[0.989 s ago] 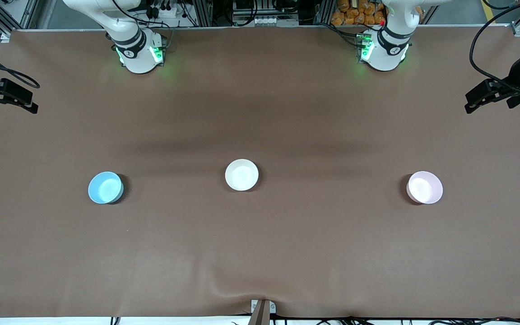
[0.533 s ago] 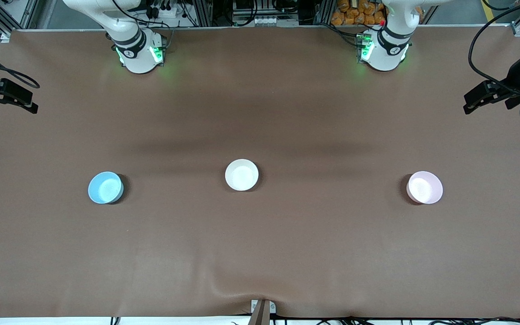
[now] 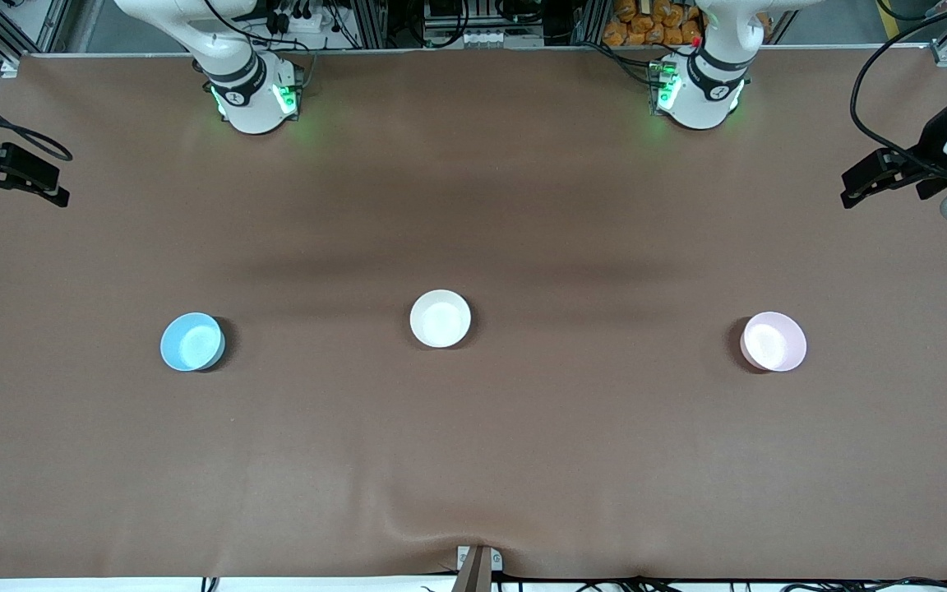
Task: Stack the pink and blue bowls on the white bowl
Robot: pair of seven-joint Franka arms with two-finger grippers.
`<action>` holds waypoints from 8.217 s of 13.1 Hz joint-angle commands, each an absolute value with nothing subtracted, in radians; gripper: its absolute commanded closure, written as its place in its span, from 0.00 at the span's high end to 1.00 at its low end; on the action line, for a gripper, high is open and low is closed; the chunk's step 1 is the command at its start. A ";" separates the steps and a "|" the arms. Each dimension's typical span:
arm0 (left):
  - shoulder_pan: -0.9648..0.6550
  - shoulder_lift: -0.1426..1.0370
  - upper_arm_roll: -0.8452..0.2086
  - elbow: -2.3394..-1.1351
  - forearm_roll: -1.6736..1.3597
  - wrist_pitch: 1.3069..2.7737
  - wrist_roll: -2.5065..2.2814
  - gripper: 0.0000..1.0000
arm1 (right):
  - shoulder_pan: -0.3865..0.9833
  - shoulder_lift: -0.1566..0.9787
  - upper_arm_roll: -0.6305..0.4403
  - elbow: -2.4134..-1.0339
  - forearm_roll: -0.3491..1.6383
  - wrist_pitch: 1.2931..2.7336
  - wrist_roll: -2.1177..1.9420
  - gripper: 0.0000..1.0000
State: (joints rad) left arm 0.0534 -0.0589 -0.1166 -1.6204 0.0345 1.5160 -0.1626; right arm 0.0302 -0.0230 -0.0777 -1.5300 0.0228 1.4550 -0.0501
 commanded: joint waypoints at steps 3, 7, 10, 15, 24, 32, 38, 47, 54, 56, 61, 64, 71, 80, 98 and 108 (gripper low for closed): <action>0.060 -0.058 -0.120 -1.617 0.028 1.499 -0.144 1.00 | 0.040 -0.020 -0.084 -1.520 0.025 1.451 -0.043 1.00; 0.063 -0.045 -0.118 -1.624 0.026 1.508 -0.144 1.00 | 0.041 -0.018 -0.084 -1.520 0.025 1.451 -0.043 1.00; 0.083 -0.028 -0.118 -1.631 0.022 1.531 -0.144 1.00 | 0.041 -0.015 -0.084 -1.520 0.025 1.451 -0.043 1.00; 0.100 -0.012 -0.118 -1.686 0.020 1.635 -0.144 1.00 | 0.041 -0.015 -0.084 -1.520 0.025 1.451 -0.043 1.00; 0.150 0.086 -0.118 -1.701 0.017 1.750 -0.143 1.00 | 0.041 -0.014 -0.084 -1.520 0.025 1.451 -0.043 1.00; 0.232 0.290 -0.118 -1.730 -0.032 1.923 -0.097 1.00 | 0.041 -0.014 -0.084 -1.520 0.025 1.451 -0.043 1.00; 0.267 0.440 -0.118 -1.730 -0.029 2.037 -0.055 1.00 | 0.041 -0.014 -0.084 -1.520 0.025 1.451 -0.043 1.00; 0.279 0.538 -0.118 -1.833 -0.029 2.232 0.046 1.00 | 0.041 -0.014 -0.084 -1.520 0.025 1.453 -0.043 1.00; 0.305 0.572 -0.118 -1.833 -0.029 2.267 0.117 0.77 | 0.041 -0.012 -0.084 -1.520 0.025 1.453 -0.043 1.00; 0.299 0.574 -0.118 -1.830 -0.029 2.267 0.117 0.69 | 0.041 -0.012 -0.084 -1.520 0.025 1.454 -0.043 1.00; 0.298 0.575 -0.124 -1.835 -0.029 2.269 0.117 0.08 | 0.041 -0.012 -0.084 -1.520 0.025 1.453 -0.043 1.00; 0.299 0.574 -0.126 -1.842 -0.029 2.269 0.118 0.00 | 0.041 -0.012 -0.084 -1.520 0.025 1.454 -0.043 1.00; 0.293 0.563 -0.129 -1.847 -0.029 2.261 0.114 0.00 | 0.041 -0.012 -0.084 -1.520 0.025 1.456 -0.043 1.00; 0.293 0.526 -0.163 -1.833 -0.029 2.237 0.069 0.00 | 0.041 -0.011 -0.084 -1.520 0.025 1.456 -0.043 1.00; 0.212 0.413 -0.578 -1.747 -0.054 2.049 -0.642 0.00 | 0.048 -0.006 -0.084 -1.520 0.025 1.450 -0.043 1.00; -0.113 0.517 -0.568 -1.623 0.024 2.080 -1.078 0.00 | 0.026 0.084 -0.089 -1.519 0.011 1.463 -0.057 1.00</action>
State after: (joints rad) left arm -0.0790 0.4710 -0.5766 -1.6743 -0.0177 2.0802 -1.0171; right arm 0.0368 0.0294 -0.0886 -1.5313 0.0210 1.4609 -0.0503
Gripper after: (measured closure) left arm 0.974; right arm 0.000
